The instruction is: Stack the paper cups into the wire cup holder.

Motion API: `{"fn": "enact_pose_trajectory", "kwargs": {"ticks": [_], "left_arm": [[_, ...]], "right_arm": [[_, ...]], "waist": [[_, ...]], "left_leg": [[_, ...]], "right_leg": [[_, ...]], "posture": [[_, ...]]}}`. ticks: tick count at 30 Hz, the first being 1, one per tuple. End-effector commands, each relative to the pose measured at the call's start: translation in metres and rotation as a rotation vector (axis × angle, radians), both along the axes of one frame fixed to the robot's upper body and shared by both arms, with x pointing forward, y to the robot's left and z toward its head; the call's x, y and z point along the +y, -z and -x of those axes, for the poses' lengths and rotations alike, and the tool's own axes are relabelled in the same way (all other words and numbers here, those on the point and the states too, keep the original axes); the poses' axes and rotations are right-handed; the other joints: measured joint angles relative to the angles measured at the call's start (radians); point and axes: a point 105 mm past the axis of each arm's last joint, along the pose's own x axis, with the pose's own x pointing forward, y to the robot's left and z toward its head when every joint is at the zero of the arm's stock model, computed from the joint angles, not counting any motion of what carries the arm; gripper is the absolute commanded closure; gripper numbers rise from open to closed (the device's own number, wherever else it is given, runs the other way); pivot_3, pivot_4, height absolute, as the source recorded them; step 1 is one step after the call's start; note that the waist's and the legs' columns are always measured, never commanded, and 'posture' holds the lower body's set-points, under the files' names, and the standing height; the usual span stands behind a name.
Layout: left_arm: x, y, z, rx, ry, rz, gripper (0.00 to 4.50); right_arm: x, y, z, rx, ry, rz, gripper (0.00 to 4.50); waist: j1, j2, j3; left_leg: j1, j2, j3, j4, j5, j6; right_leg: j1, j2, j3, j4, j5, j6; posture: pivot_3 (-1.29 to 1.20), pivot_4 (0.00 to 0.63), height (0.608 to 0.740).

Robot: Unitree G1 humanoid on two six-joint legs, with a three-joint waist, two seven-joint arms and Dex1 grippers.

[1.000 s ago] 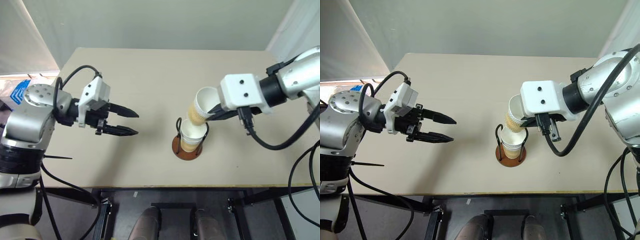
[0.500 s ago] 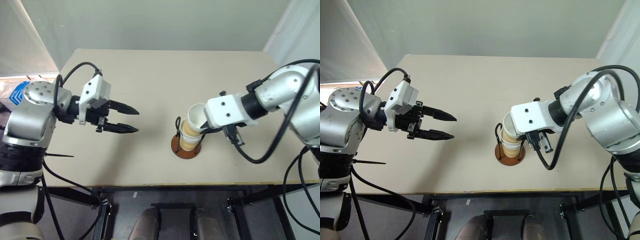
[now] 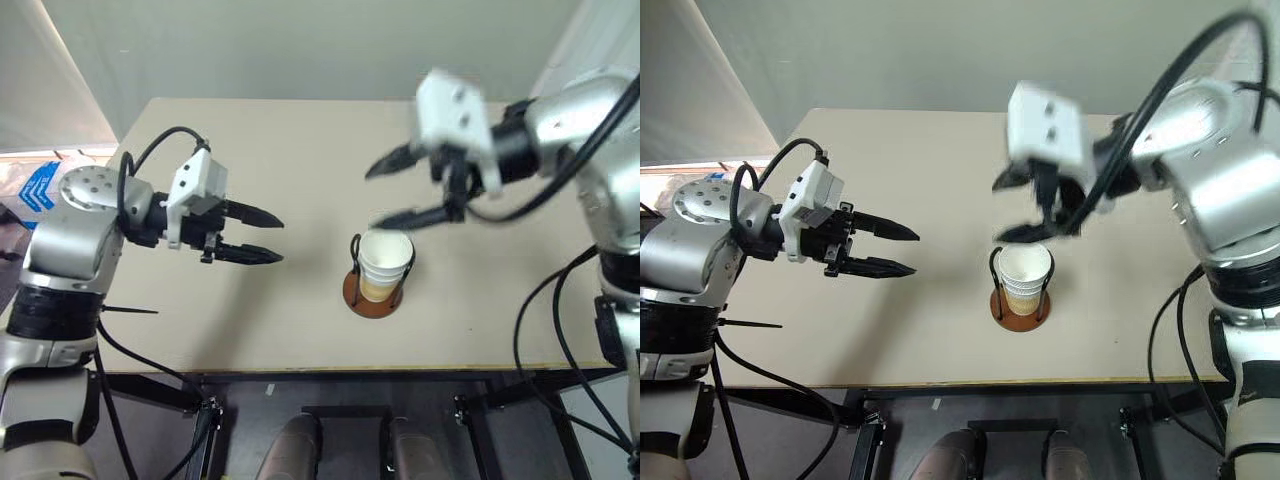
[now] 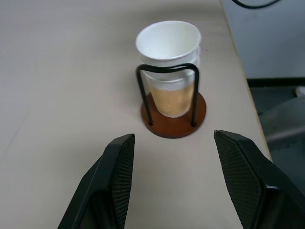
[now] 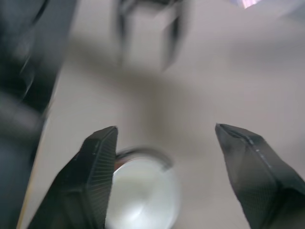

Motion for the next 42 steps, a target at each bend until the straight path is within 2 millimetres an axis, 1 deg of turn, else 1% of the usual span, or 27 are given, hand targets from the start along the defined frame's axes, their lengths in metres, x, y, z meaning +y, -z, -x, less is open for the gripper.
{"fn": "enact_pose_trajectory", "kwargs": {"ticks": [1,2,5,8,10,13,15,17,19,22,26,30,33,39,42], "left_arm": [[0.002,-0.015,0.0,-0.041,-0.031,0.047,1.58],[0.004,-0.014,0.0,-0.039,-0.043,0.049,1.58],[0.01,-0.015,-0.005,-0.033,-0.099,0.084,1.58],[0.015,-0.015,-0.01,-0.034,-0.16,0.123,1.58],[0.017,-0.015,-0.013,-0.035,-0.187,0.138,1.58],[0.026,-0.018,-0.027,-0.088,-0.315,0.203,1.58],[0.032,-0.021,-0.037,-0.127,-0.398,0.234,1.58],[0.036,-0.027,-0.044,-0.16,-0.465,0.271,1.58],[0.038,-0.029,-0.047,-0.181,-0.51,0.29,1.58],[0.044,-0.026,-0.045,-0.194,-0.562,0.299,1.58],[0.051,-0.024,-0.04,-0.206,-0.62,0.306,1.58],[0.059,-0.026,-0.04,-0.231,-0.689,0.33,1.58],[0.06,-0.029,-0.042,-0.247,-0.722,0.347,1.58],[0.062,-0.034,-0.049,-0.273,-0.769,0.367,1.58],[0.061,-0.029,-0.054,-0.268,-0.796,0.372,1.58]], "right_arm": [[-0.032,-0.022,-0.015,-0.016,0.204,-0.192,1.05],[-0.042,-0.02,-0.019,-0.008,0.261,-0.219,1.05],[-0.077,-0.004,-0.028,0.041,0.437,-0.296,1.05],[-0.099,0.017,-0.031,0.085,0.556,-0.349,1.05],[-0.105,0.026,-0.031,0.095,0.594,-0.363,1.05],[-0.122,0.06,-0.034,0.135,0.702,-0.361,1.05],[-0.125,0.075,-0.036,0.143,0.739,-0.347,1.05],[-0.126,0.084,-0.038,0.142,0.756,-0.345,1.05],[-0.129,0.087,-0.044,0.123,0.784,-0.363,1.05],[-0.136,0.087,-0.055,0.069,0.834,-0.392,1.05],[-0.139,0.086,-0.061,0.028,0.828,-0.411,1.05],[-0.138,0.088,-0.067,0.047,0.822,-0.41,1.05],[-0.142,0.086,-0.071,0.05,0.833,-0.415,1.05],[-0.156,0.084,-0.081,0.031,0.903,-0.436,1.05],[-0.161,0.083,-0.085,0.023,0.929,-0.449,1.05]], "waist": [[0.001,0.0,0.0],[0.001,0.0,0.0],[0.002,0.0,0.0],[0.003,0.0,0.0],[0.003,0.0,0.0],[0.003,-0.001,0.0],[0.002,-0.001,0.0],[0.001,0.0,0.0],[0.0,0.0,0.0],[0.0,0.0,0.0],[0.001,0.0,0.0],[0.003,0.0,0.0],[0.003,0.0,0.0],[0.005,0.0,0.0],[0.005,0.0,0.0]], "left_leg": [[0.0,0.0,0.0,0.0,0.0,0.0],[0.0,0.0,0.0,0.0,0.0,-0.001],[0.0,0.0,0.0,0.0,0.002,-0.004],[0.0,0.0,0.001,-0.001,0.005,-0.01],[0.001,0.0,0.001,-0.001,0.006,-0.011],[0.002,0.001,0.001,-0.002,0.006,-0.01],[0.003,0.001,0.001,-0.001,0.005,-0.008],[0.002,0.001,0.002,-0.001,0.006,-0.006],[0.002,0.001,0.003,-0.001,0.007,-0.004],[0.003,0.001,0.002,-0.001,0.007,-0.001],[0.003,0.001,0.002,-0.001,0.009,-0.001],[0.002,0.002,0.001,-0.001,0.009,-0.003],[0.002,0.002,0.001,-0.001,0.009,-0.003],[0.001,0.003,0.001,-0.001,0.008,-0.004],[0.002,0.003,0.001,-0.001,0.008,-0.004]], "right_leg": [[0.0,0.0,0.0,0.0,0.0,0.0],[0.0,0.0,0.0,0.0,0.0,0.0],[0.001,0.0,-0.001,0.0,0.0,0.0],[0.0,0.0,0.0,0.001,0.001,0.002],[0.0,0.0,0.0,0.002,0.002,0.003],[0.001,0.0,0.0,0.002,0.002,0.005],[0.002,0.0,0.0,0.001,0.002,0.006],[0.001,0.0,0.001,0.001,0.004,0.009],[0.001,0.0,0.002,0.001,0.006,0.01],[0.002,0.001,0.002,-0.001,0.009,0.01],[0.002,0.003,0.003,-0.002,0.011,0.009],[0.002,0.004,0.003,-0.003,0.012,0.009],[0.002,0.005,0.003,-0.004,0.012,0.008],[0.002,0.005,0.003,-0.005,0.012,0.008],[0.002,0.005,0.003,-0.005,0.012,0.008]], "posture": [[0.0,0.15,0.74],[0.0,0.15,0.74],[0.0,0.15,0.74],[0.0,0.15,0.74],[0.0,0.15,0.74],[0.0,0.15,0.74],[0.0,0.15,0.74],[0.0,0.15,0.74],[0.0,0.15,0.74],[0.0,0.15,0.74],[0.0,0.15,0.74],[0.0,0.15,0.74],[0.0,0.15,0.74],[0.0,0.15,0.74],[0.0,0.15,0.74]]}}
